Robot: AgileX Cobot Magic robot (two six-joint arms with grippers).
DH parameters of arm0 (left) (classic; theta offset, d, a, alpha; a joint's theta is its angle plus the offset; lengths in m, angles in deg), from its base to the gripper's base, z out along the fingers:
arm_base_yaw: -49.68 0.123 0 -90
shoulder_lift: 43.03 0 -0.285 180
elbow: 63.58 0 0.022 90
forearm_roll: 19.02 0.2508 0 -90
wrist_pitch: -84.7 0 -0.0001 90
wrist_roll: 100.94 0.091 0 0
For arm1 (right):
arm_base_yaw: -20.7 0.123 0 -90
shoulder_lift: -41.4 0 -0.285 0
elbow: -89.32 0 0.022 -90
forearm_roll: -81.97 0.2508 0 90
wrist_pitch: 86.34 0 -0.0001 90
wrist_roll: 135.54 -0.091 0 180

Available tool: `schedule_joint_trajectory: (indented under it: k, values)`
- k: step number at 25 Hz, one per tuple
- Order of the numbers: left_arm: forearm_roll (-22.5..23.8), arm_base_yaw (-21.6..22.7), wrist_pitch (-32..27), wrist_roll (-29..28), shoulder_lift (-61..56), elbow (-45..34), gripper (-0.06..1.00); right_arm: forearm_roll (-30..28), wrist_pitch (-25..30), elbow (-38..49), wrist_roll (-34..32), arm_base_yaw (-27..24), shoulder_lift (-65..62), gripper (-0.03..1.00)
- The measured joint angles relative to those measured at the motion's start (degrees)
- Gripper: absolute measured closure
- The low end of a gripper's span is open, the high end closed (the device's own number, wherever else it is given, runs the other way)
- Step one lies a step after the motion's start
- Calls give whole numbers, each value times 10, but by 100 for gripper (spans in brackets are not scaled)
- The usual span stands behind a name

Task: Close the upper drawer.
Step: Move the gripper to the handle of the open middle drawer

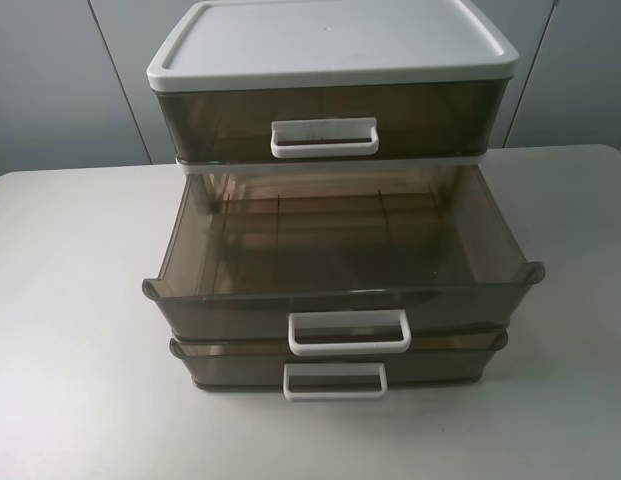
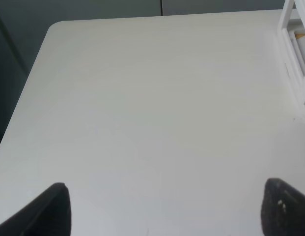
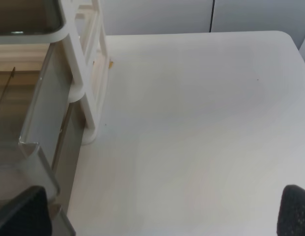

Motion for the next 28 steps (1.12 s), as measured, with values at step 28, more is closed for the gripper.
schedule_joint_trajectory:
  k: [28]
  values:
    - [0,0,0,0,0,0,20,0,0,0,0,0,0,27]
